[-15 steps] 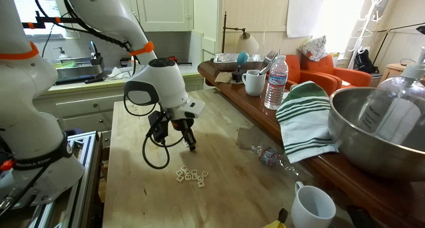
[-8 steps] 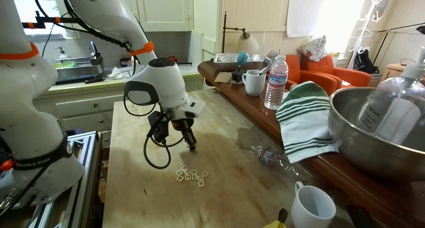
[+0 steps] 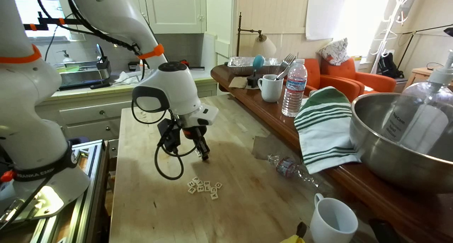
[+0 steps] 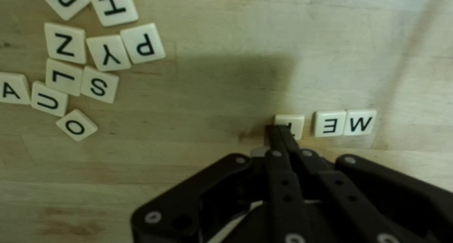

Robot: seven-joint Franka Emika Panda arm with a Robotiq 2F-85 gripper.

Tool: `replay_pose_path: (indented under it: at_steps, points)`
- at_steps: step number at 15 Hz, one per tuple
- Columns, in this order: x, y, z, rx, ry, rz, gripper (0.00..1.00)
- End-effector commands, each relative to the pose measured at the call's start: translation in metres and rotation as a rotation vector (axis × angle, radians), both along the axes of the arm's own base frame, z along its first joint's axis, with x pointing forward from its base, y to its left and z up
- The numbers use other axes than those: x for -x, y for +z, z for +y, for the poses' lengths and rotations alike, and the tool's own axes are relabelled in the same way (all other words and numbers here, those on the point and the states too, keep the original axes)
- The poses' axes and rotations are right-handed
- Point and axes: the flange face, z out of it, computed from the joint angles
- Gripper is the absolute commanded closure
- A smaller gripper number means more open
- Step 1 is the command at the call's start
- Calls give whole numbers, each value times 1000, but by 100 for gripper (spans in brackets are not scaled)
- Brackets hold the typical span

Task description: Spell the word 'Met'.

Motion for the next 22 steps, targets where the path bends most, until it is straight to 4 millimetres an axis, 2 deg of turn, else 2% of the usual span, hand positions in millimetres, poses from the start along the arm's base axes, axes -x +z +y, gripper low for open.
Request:
replay_pose_path:
  at_steps: [1, 13, 22]
  points:
    - [5, -17, 8, 2, 21, 23, 100]
    - [5, -18, 14, 5, 43, 24, 100]
    - [6, -20, 10, 17, 80, 29, 100]
